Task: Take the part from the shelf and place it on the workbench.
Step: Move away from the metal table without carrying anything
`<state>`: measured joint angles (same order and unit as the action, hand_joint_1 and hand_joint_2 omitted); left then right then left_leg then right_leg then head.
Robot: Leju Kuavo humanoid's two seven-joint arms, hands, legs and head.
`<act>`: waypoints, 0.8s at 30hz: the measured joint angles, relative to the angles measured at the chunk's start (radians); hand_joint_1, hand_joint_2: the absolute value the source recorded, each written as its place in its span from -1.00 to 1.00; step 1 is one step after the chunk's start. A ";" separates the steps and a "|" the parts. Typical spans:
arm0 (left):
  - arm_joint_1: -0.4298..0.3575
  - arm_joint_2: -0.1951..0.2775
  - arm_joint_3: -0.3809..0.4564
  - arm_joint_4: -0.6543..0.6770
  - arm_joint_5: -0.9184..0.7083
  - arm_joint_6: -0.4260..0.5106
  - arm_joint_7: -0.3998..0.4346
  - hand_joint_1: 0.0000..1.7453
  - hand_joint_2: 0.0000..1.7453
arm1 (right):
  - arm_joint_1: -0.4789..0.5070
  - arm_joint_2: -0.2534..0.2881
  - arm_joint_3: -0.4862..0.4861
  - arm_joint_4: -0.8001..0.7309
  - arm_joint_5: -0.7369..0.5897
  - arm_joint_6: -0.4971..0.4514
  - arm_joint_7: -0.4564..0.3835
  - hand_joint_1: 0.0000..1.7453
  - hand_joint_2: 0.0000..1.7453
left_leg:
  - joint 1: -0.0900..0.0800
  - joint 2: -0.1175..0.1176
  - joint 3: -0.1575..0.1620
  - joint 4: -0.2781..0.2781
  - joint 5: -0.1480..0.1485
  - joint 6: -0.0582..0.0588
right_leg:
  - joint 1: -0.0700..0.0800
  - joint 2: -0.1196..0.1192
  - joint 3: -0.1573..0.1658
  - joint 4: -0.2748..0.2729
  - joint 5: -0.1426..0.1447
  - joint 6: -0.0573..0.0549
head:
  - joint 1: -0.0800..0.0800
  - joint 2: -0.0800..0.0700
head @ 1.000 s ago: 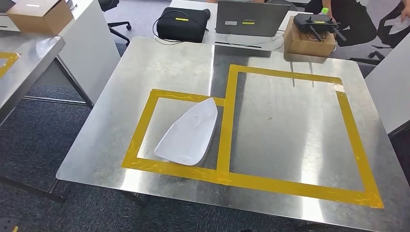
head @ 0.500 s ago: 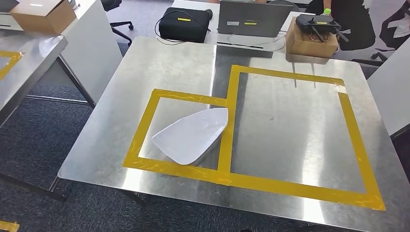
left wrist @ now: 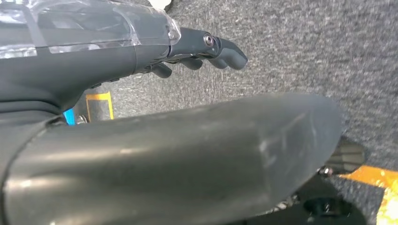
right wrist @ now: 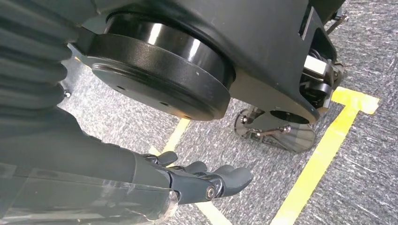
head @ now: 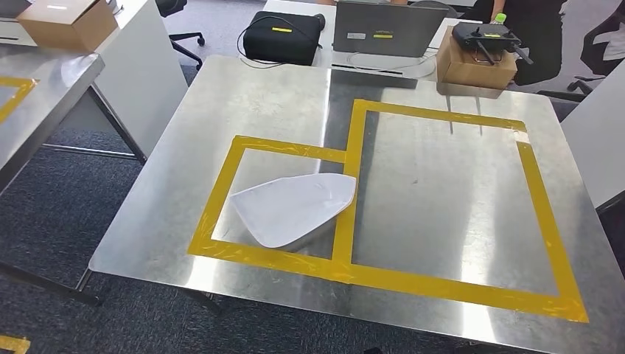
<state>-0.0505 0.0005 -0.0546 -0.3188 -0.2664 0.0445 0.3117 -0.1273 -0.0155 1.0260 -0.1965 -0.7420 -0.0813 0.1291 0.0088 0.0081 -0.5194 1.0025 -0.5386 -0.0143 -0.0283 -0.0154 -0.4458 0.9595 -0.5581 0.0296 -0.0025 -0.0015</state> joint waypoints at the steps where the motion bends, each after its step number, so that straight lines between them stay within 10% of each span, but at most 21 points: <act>1: -0.002 -0.004 -0.006 0.006 -0.002 0.000 0.000 -1.00 -1.00 | 0.000 0.000 0.000 0.000 0.000 0.000 0.003 -1.00 -1.00 | -0.001 0.000 0.000 0.002 -0.001 0.001 | -0.001 0.000 0.000 -0.002 0.001 0.002 | 0.000 0.000; 6: -0.010 -0.021 -0.030 0.027 -0.003 -0.009 0.020 -1.00 -1.00 | -0.004 -0.007 0.002 0.000 -0.002 -0.007 0.004 -1.00 -1.00 | 0.006 -0.004 0.009 -0.027 0.018 0.028 | -0.001 0.004 -0.005 0.003 -0.007 0.021 | -0.004 0.000; 11: -0.013 -0.047 -0.050 0.047 -0.001 -0.024 0.035 -1.00 -1.00 | -0.002 -0.031 0.007 0.000 -0.002 -0.025 -0.008 -1.00 -1.00 | 0.011 -0.005 0.017 -0.043 0.027 0.033 | -0.001 0.010 -0.144 0.265 -0.104 0.029 | 0.020 0.000; 16: -0.016 -0.083 -0.076 0.059 -0.003 -0.034 0.038 -1.00 -1.00 | -0.008 -0.070 0.008 0.000 -0.006 -0.085 -0.065 -1.00 -1.00 | 0.016 -0.013 0.013 -0.015 0.010 0.006 | -0.006 0.011 -0.082 0.056 0.051 0.032 | 0.033 0.000; 20: -0.018 -0.096 -0.094 0.069 -0.003 -0.033 0.033 -1.00 -1.00 | -0.012 -0.085 0.008 -0.002 -0.012 -0.096 -0.075 -1.00 -1.00 | 0.015 -0.007 -0.002 -0.001 0.005 -0.015 | 0.000 0.018 -0.090 0.042 0.053 0.001 | 0.026 0.000; 24: -0.020 -0.099 -0.108 0.074 0.003 -0.010 -0.005 -1.00 -1.00 | -0.013 -0.089 0.008 -0.003 -0.010 -0.097 -0.059 -1.00 -1.00 | 0.017 -0.005 -0.071 0.166 -0.118 -0.022 | 0.004 0.015 -0.110 0.041 0.069 -0.025 | -0.006 0.000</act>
<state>-0.0707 -0.0983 -0.1629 -0.2446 -0.2637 0.0348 0.3062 -0.1404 -0.1042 1.0341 -0.1994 -0.7518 -0.1784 0.0698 0.0259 0.0028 -0.5907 1.1688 -0.6569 -0.0359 -0.0248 -0.0004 -0.5561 1.0003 -0.4895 0.0046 -0.0080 -0.0015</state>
